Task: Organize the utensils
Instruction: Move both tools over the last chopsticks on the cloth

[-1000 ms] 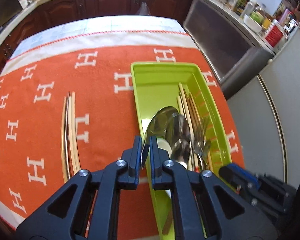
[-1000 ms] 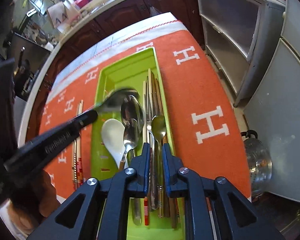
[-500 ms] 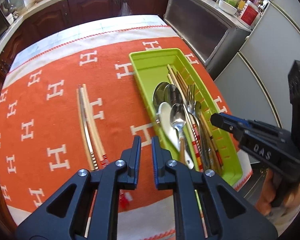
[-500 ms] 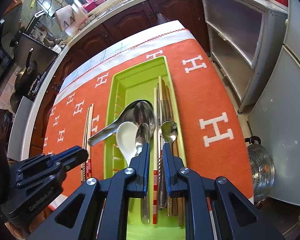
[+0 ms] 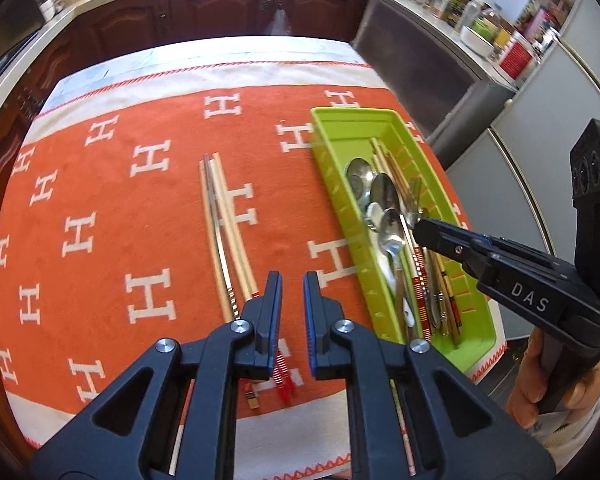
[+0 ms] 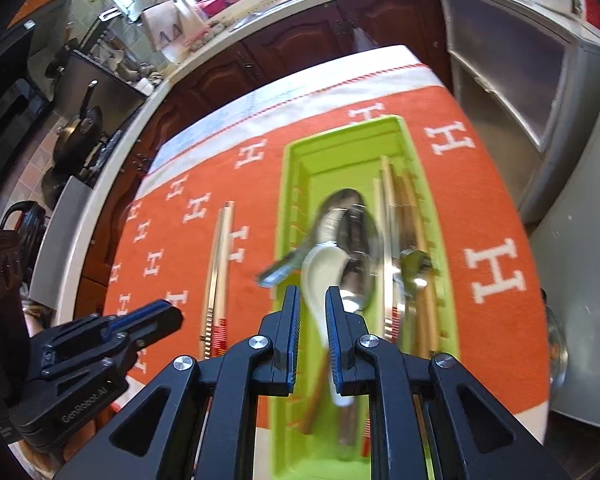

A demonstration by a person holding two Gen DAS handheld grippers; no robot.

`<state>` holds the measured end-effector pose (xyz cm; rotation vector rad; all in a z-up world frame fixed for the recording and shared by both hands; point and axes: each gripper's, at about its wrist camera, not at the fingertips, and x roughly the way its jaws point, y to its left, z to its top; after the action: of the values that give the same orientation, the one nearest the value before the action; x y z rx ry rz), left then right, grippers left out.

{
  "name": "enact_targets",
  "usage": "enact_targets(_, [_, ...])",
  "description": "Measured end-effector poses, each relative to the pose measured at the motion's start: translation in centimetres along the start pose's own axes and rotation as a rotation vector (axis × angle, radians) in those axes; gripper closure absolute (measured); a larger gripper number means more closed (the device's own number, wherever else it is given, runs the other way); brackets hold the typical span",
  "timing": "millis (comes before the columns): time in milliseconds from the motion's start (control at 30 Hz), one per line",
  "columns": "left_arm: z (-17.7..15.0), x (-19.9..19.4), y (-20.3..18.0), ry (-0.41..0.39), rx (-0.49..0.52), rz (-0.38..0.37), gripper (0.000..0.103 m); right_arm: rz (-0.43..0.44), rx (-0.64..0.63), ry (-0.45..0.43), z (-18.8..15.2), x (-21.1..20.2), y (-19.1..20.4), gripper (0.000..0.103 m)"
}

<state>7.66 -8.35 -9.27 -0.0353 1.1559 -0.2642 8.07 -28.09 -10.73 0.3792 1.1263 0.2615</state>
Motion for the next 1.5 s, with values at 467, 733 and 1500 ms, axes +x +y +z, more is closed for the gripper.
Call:
enact_targets(467, [-1.1,0.9,5.3,0.012,-0.122,0.01,0.095,-0.065,-0.067,0.034,1.4,5.0,3.2,0.093])
enact_targets(733, [-1.2,2.3,6.7,0.03,-0.143,0.009,0.095,-0.112,-0.027,0.038,1.4,5.7,1.3,0.093])
enact_targets(1500, [-2.0,4.9,7.5,0.09,-0.139,-0.013,0.095,0.01,-0.131,0.022,-0.6,3.1,7.3,0.093])
